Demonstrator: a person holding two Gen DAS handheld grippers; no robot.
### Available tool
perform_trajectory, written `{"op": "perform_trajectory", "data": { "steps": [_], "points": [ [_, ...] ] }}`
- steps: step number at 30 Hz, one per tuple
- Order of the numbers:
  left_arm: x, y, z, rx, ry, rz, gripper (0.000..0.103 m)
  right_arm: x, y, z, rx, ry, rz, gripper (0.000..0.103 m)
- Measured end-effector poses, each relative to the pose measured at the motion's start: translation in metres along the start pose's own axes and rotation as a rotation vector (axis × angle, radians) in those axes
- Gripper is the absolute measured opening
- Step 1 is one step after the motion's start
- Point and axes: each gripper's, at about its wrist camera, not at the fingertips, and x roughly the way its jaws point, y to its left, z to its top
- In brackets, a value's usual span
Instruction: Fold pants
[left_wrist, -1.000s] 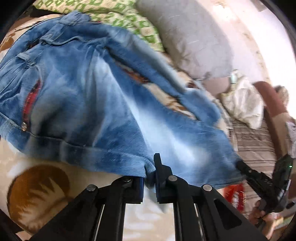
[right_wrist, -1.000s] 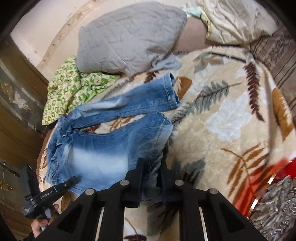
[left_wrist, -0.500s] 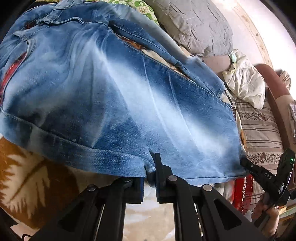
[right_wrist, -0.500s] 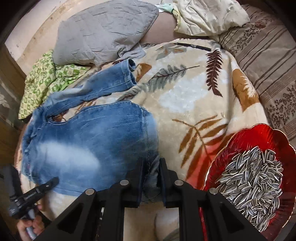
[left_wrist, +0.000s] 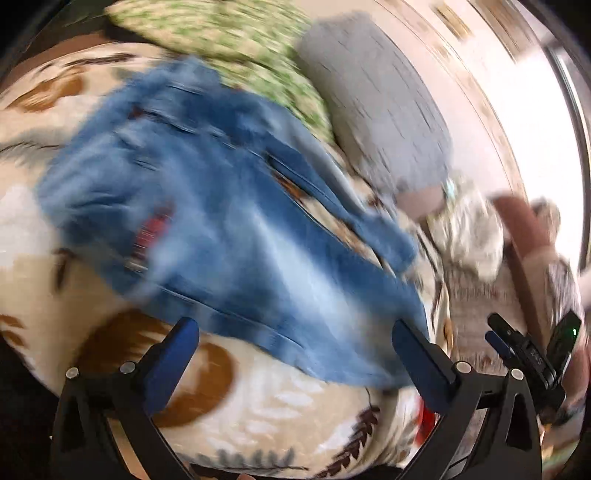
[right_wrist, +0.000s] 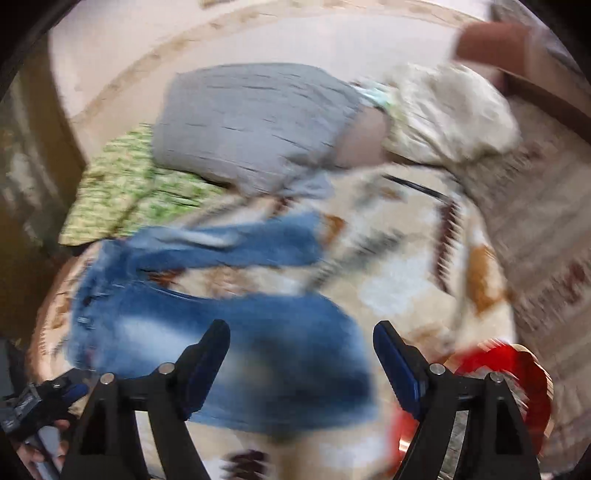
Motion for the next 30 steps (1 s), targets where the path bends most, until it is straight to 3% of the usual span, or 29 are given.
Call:
{"op": "perform_trajectory", "data": {
  "steps": [3,7,10,13,19,28,30],
  "points": [
    [-0.018,0.043,0.016,-0.101,-0.061,0.06,0.103,0.019,0.04,0.024,-0.06,0.006,0.106,0.083],
    [-0.032,0.093,0.028,-0.197,-0.147,0.144,0.103,0.061,0.129,0.052,-0.199,0.064,0.245,0.083],
    [-0.035,0.124,0.038,-0.221,-0.17,0.194,0.103,0.097,0.202,0.069,-0.299,0.122,0.288,0.083],
    [-0.029,0.147,0.051,-0.178,-0.182,0.215,0.103,0.137,0.28,0.085,-0.416,0.166,0.309,0.083],
    [-0.022,0.159,0.055,-0.011,-0.228,0.205,0.103,0.218,0.405,0.106,-0.592,0.201,0.274,0.083],
    [-0.003,0.149,0.067,0.062,-0.3,0.213,0.103,0.335,0.48,0.106,-0.687,0.297,0.149,0.083],
    [-0.002,0.146,0.067,0.082,-0.301,0.228,0.09,0.35,0.491,0.104,-0.7,0.287,0.142,0.083]
  ]
}}
